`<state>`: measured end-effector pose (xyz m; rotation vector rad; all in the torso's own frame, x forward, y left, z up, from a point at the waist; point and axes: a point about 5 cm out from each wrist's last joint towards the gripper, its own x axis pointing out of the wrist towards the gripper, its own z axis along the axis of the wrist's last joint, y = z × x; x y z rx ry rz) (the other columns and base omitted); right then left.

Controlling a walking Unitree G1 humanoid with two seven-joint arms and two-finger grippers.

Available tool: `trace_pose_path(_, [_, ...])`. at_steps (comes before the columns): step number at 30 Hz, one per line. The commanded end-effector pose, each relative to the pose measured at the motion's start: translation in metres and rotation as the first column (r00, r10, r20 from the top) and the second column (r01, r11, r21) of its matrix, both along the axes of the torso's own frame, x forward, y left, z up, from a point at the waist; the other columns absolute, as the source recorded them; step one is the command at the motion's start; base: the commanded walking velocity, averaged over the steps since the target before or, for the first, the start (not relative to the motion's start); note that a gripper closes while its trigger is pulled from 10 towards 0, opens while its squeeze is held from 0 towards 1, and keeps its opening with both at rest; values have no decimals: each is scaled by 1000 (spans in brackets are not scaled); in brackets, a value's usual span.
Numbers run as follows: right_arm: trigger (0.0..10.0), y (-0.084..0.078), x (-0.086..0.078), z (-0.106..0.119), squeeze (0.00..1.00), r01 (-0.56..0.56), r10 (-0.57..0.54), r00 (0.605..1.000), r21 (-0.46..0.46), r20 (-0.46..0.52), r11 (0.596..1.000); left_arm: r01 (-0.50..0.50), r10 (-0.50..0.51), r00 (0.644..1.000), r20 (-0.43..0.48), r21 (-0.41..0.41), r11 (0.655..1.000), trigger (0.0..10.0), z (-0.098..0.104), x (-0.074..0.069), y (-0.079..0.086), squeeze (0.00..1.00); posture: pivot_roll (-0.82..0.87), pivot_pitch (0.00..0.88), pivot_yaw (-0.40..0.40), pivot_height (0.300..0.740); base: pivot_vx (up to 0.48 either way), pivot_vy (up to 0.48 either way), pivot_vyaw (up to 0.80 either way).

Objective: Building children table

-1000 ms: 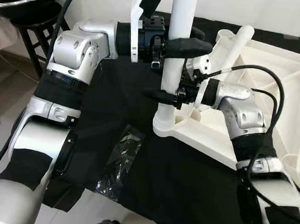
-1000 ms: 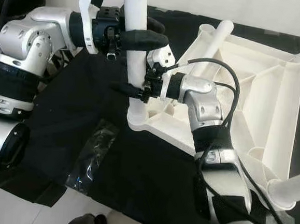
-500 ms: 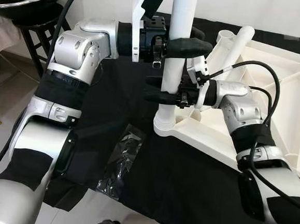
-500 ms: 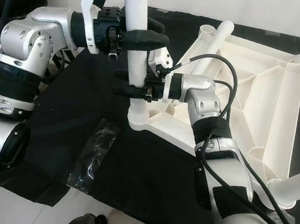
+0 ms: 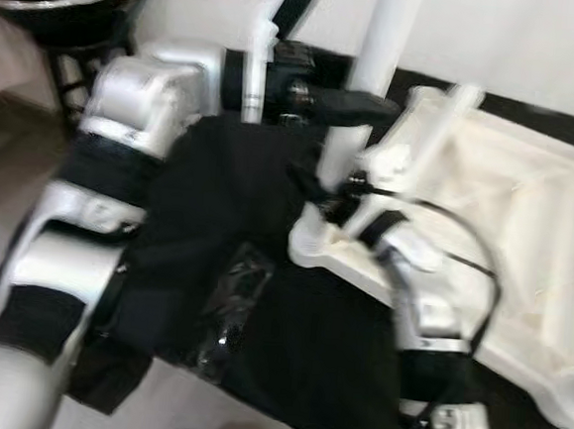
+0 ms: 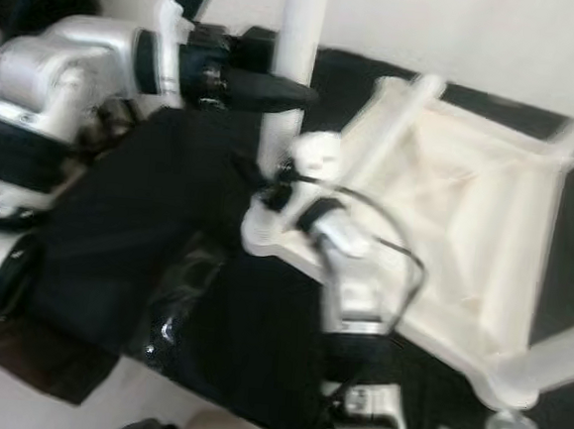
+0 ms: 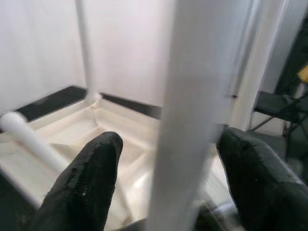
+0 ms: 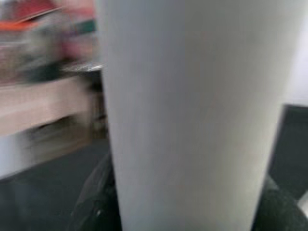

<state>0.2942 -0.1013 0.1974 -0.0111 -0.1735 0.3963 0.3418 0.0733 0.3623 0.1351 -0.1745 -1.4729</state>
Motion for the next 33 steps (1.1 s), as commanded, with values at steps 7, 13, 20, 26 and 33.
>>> trace_pose_path(7, [0,5,-3,-51,0,83,-93,967,-50,-236,995,-13,14,999,-37,26,1000,10000,-10,-1,15,0,74,158,34,740,0,0,0])
trace_pose_path(13, [10000,11,11,-37,0,43,-51,978,-44,-203,998,-112,115,987,-114,30,993,10000,-41,-6,58,0,86,157,19,740,0,0,0])
trace_pose_path(20, [10000,22,-2,-2,1000,-183,192,977,90,-92,979,-271,272,949,-157,26,962,10000,-79,-21,90,0,86,156,14,740,0,0,0])
trace_pose_path(26, [10000,24,-22,16,941,-611,611,791,10,37,791,-400,398,902,-168,22,916,10000,-123,-57,95,0,95,158,-10,740,0,0,0])
trace_pose_path(33, [10000,-6,-4,7,0,-729,727,685,-77,-58,680,-405,420,902,-98,137,904,10000,-167,-103,74,0,113,153,-24,740,0,0,0])
